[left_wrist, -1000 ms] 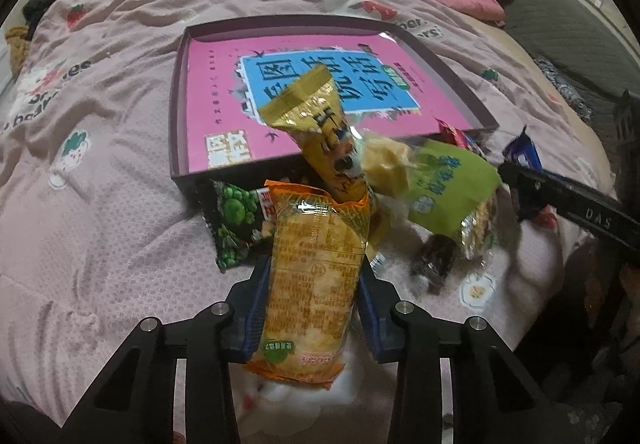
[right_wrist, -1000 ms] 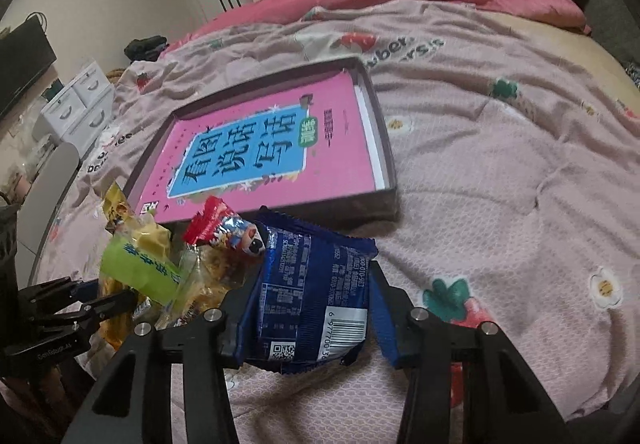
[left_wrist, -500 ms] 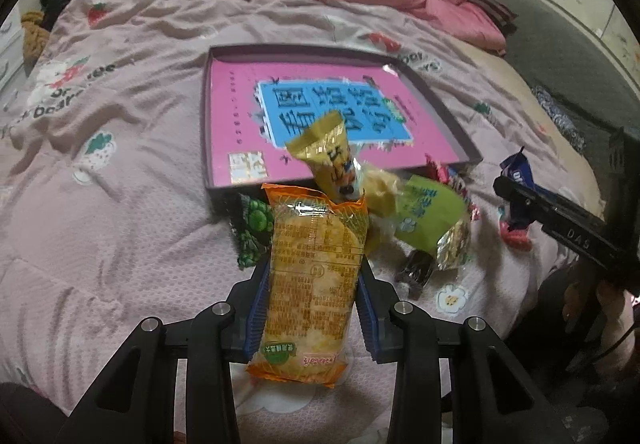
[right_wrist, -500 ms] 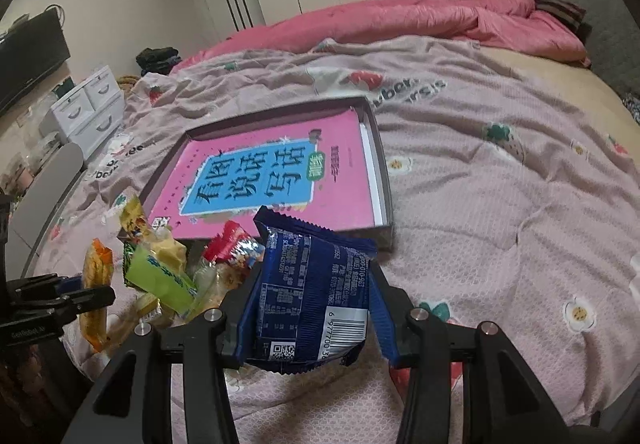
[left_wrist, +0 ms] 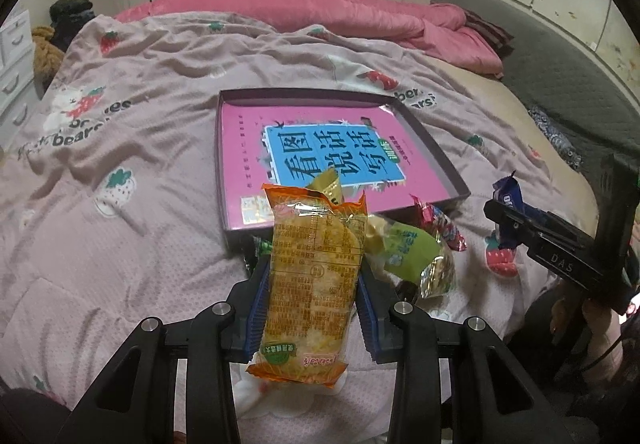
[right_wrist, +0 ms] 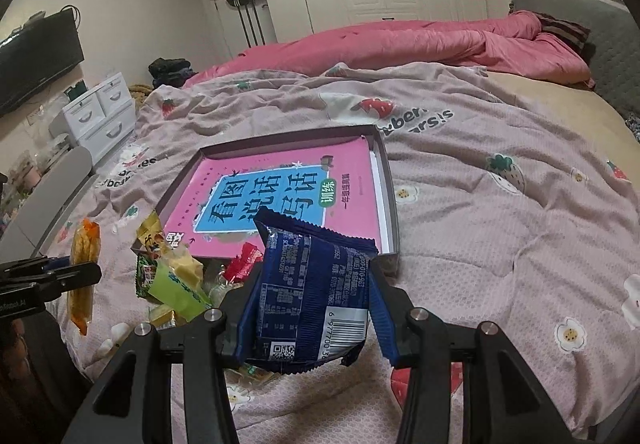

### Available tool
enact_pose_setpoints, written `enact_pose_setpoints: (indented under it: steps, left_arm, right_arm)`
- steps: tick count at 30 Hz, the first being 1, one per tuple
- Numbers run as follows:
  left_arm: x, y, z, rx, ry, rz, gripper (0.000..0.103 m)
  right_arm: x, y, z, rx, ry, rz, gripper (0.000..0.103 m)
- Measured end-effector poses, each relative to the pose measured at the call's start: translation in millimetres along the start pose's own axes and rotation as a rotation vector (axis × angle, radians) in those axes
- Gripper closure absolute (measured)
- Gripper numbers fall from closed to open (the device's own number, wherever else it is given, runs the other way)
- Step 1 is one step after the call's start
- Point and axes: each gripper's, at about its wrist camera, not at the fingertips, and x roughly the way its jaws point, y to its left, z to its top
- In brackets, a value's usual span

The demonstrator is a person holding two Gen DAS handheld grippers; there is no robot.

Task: Organize snacks
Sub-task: 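Lift the cracker packet with the left tool while the right tool lifts the blue bag toward the tray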

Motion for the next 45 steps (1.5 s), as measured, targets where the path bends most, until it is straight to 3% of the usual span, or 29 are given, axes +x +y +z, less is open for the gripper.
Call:
enact_pose_setpoints:
  steps: [18, 45]
  left_arm:
    - [8, -8, 25, -0.002, -0.034, 0.001, 0.063]
    - [60, -4, 69, -0.036, -0.048, 0.019, 0.063]
  right_arm:
    - [-4, 7, 21, -0.052, -0.085, 0.013, 0.055]
    - [42, 2, 51, -0.088, -0.083, 0.007, 0.055]
